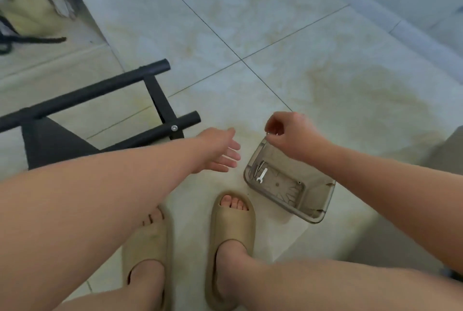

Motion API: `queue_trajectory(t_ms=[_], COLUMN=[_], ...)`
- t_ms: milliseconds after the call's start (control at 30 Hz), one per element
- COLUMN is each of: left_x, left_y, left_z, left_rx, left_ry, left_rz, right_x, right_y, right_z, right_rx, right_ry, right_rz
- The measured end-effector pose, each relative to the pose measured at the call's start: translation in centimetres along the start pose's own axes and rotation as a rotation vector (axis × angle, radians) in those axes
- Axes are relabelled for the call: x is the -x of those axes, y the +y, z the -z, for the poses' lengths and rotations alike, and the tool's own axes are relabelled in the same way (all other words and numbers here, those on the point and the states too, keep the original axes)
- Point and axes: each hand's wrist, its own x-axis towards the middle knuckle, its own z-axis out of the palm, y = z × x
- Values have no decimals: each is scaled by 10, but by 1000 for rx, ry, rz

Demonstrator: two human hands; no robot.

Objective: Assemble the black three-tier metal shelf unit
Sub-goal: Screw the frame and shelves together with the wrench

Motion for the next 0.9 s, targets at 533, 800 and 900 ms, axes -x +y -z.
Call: queue_trajectory(t_ms=[533,800,900], left_x=[120,93,73], left_y=[12,-13,-22], left_z=[108,152,158], left_rx=[716,412,177], left_ry=[116,369,455], left_rz=[-81,-131,-206], right_x=[20,-12,-24], right_y=[-182,-165,-161], right_z=[3,-22,-27], right_rx=[-215,323,338], right_ry=[117,-262,-283], right_rz=[148,182,198])
